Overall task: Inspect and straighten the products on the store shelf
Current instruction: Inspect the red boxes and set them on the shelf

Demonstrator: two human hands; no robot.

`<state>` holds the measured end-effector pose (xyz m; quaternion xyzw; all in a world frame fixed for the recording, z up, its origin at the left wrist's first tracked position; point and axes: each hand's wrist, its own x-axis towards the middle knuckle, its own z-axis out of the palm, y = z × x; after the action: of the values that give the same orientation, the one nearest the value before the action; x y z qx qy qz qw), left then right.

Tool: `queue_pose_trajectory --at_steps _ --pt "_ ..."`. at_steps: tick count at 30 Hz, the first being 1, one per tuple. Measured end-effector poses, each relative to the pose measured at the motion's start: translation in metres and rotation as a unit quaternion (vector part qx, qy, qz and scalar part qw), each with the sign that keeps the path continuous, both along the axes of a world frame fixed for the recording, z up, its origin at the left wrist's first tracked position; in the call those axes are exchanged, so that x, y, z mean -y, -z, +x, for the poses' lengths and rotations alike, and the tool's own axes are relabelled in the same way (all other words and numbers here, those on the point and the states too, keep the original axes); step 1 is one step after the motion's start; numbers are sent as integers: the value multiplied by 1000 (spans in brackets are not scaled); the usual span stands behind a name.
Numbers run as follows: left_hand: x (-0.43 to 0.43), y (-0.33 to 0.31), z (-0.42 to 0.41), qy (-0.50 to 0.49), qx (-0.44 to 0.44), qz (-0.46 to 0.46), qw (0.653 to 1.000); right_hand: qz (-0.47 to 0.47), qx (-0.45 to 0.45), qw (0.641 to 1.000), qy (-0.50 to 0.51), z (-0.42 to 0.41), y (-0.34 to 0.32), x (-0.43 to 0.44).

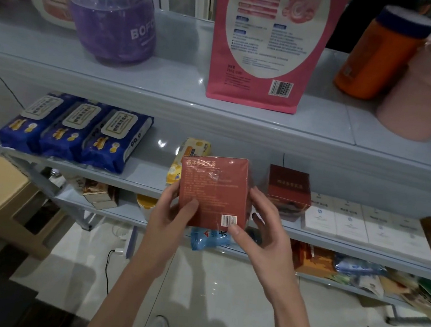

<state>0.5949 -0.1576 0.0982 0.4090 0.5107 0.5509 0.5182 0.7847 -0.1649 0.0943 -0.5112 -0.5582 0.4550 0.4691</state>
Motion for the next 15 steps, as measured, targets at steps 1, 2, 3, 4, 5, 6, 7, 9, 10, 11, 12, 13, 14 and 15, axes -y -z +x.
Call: queue_pose_trajectory --at_steps 1,2,3,4,5,6,7,9,10,11,12,13,14,15 --pt "0 0 0 0 5 0 1000 -3 10 1000 -3 0 0 0" --pt "0 0 0 -4 9 1 1000 -8 17 1000 -5 1 0 0" --pt "-1 0 0 -11 15 0 1000 -10 19 1000 -7 1 0 0" --pt "-1 -1 1 -19 19 -1 1000 -11 19 1000 -6 0 0 0" --pt "-2 -2 1 -24 21 -2 999 -10 15 1000 -3 0 -1 0" --pt "-2 -3 2 -25 19 1 1000 -9 8 1000 1 -1 -1 0" --pt "-2 -4 2 -21 16 7 1000 -8 -1 1000 6 -2 -1 0" --pt "-1 -4 2 -6 9 22 1000 -3 -25 1000 17 -3 -2 0" --pt "-1 -3 2 2 5 30 1000 -1 -35 999 23 -3 -2 0" --pt "-1 -3 1 10 0 35 999 -1 -41 999 30 -3 -2 -1" --pt "-1 -2 -1 20 -10 40 999 -6 -47 998 37 -3 -2 -1" --pt "-1 -1 -2 31 -23 44 998 -14 -53 997 46 -3 -2 -2" --pt "-1 0 -2 41 -38 47 997 -25 -61 996 56 -3 -3 -2" --pt "-1 1 -3 48 -50 51 996 -39 -71 995 65 -3 -3 -2"
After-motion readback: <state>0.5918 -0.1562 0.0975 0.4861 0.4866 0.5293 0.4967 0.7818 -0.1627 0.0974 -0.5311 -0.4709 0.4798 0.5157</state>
